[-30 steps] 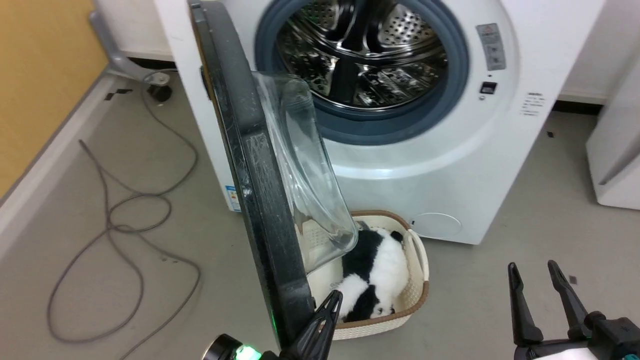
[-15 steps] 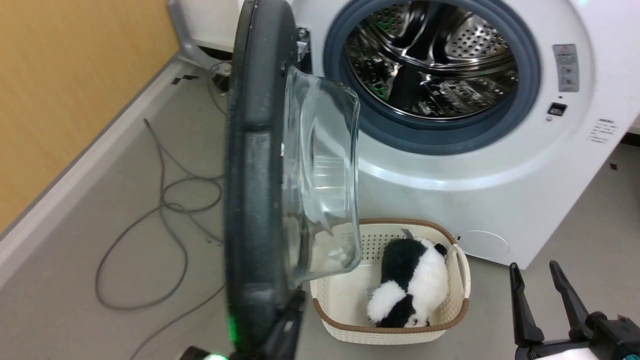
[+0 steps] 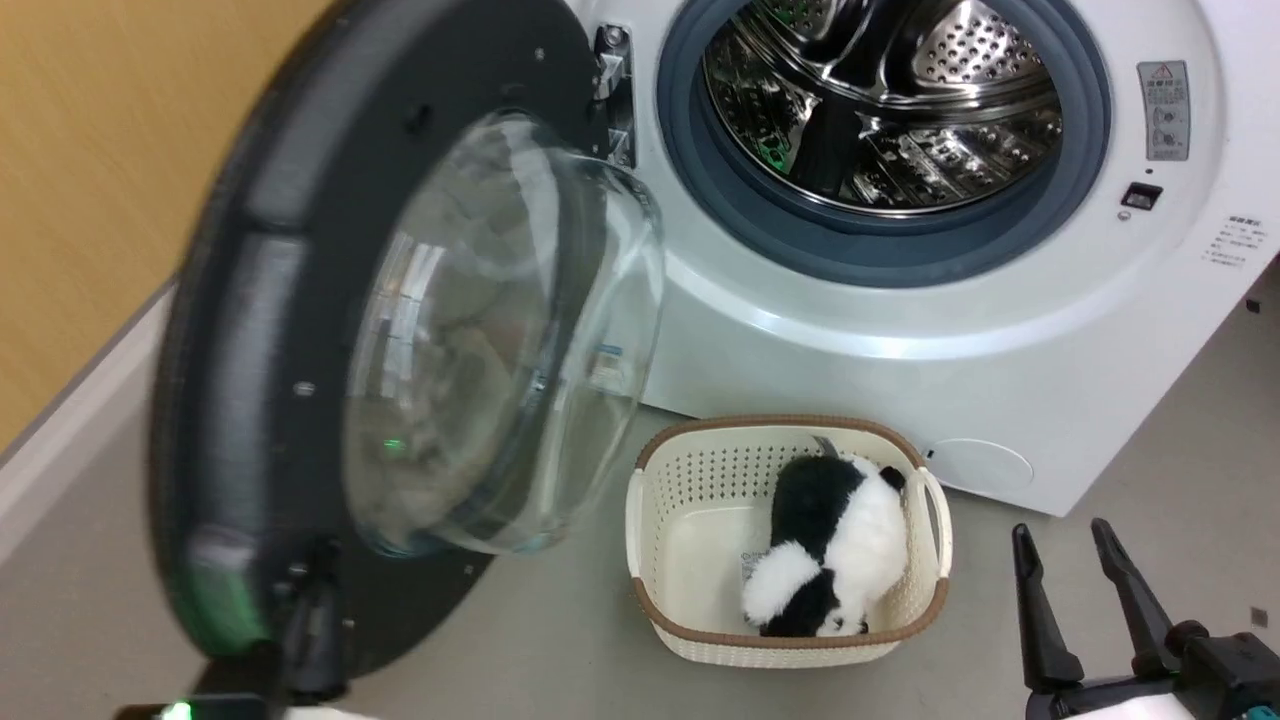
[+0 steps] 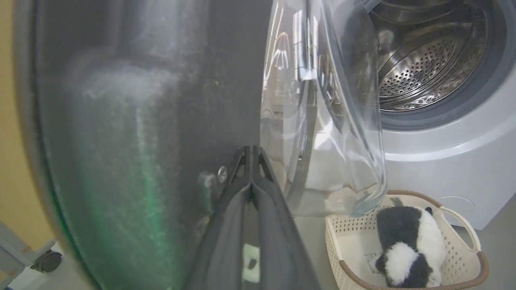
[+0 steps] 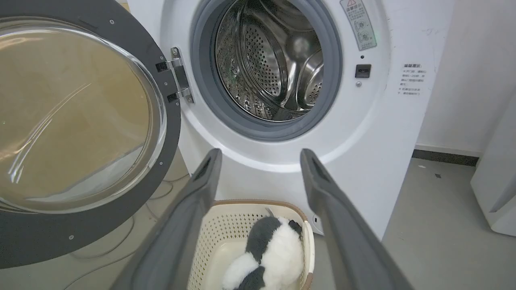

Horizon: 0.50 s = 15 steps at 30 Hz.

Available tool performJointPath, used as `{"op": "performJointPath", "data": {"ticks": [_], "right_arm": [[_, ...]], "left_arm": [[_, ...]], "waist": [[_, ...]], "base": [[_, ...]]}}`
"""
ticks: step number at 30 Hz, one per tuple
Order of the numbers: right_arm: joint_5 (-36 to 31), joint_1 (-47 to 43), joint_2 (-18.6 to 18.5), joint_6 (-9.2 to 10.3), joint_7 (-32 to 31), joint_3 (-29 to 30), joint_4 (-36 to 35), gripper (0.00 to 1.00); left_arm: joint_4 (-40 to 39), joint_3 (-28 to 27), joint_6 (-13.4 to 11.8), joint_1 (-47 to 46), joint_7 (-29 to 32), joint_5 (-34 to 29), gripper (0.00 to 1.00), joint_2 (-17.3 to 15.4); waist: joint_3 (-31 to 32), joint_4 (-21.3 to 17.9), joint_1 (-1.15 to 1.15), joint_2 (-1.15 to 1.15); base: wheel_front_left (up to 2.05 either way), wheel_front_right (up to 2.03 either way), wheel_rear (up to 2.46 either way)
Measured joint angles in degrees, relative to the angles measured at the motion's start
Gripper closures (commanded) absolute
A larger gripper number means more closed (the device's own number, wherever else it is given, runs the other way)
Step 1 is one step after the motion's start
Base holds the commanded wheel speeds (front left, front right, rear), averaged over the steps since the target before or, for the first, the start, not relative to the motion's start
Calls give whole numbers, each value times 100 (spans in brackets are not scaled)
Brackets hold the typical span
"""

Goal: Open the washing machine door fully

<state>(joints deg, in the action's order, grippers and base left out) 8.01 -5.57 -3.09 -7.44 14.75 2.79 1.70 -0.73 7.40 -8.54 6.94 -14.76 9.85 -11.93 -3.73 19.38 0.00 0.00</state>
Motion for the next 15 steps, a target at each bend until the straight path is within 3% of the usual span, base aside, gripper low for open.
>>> {"op": "performJointPath", "data": {"ticks": [6, 15], "right_arm": [[-8, 43, 2, -1, 1, 29, 16, 0], [-52, 176, 2, 0, 0, 57, 33, 0]], "left_arm": [[220, -742, -143, -307, 0, 336, 100, -9], [754, -1744, -123, -872, 0, 606, 100, -48]], "waist": [[-131, -124, 0, 0], [-394, -350, 0, 0]], "base": [[0, 0, 0], [0, 0, 0]]}}
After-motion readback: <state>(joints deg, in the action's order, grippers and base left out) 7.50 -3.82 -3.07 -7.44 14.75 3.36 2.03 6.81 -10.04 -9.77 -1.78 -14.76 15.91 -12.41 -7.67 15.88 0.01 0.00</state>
